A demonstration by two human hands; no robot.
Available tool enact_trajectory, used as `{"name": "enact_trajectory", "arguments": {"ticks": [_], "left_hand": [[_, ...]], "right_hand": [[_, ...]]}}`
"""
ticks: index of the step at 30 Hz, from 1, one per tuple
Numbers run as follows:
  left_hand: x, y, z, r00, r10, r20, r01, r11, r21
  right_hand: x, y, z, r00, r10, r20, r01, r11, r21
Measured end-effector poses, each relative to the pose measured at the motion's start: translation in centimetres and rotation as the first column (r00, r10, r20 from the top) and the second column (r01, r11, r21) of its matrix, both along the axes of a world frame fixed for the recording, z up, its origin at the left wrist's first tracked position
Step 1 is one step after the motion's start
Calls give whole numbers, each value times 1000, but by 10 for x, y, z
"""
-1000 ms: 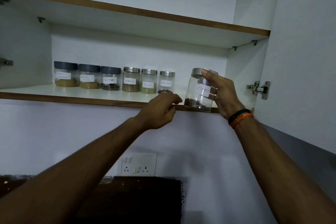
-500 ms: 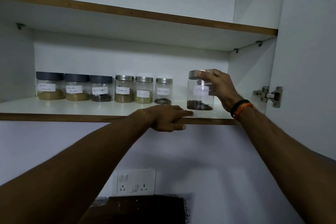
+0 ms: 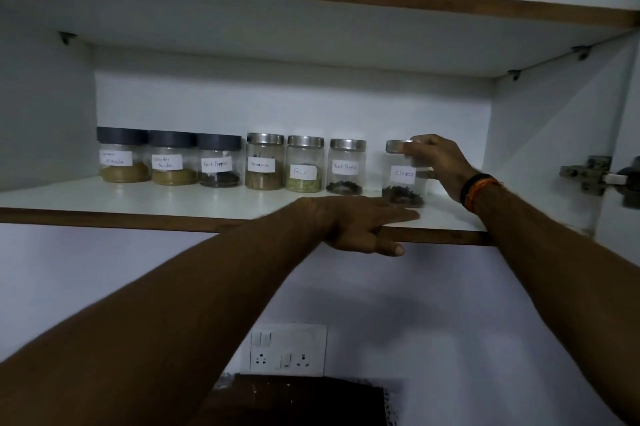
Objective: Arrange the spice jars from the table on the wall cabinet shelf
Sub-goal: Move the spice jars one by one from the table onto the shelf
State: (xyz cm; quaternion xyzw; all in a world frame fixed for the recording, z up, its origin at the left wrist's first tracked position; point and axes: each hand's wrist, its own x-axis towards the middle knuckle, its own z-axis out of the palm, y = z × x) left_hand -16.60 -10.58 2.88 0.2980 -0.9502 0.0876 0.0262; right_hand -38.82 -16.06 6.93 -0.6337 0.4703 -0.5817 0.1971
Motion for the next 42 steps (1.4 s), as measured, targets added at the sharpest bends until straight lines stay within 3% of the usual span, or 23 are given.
{"name": "enact_trajectory", "arguments": {"ticks": [5,19,38,42], "left_hand": [[-1,0,0,1000,1,-12,-1,1000,2],[-2,7,4,1000,28,-10,-27,999,38],[-3,5,3,999,35,-22,-34,999,25],[-3,5,3,999,44,-27,-43,999,19]], "right_hand": [[-4,-14,9,992,-49,-113,49,999,-2],[0,-45,8,966,-123,-226,116,992,-41],[-1,-61,1,963,-156,-220,144,987,-68],[0,-57,-3,922,-194,-336,177,981,-81]]}}
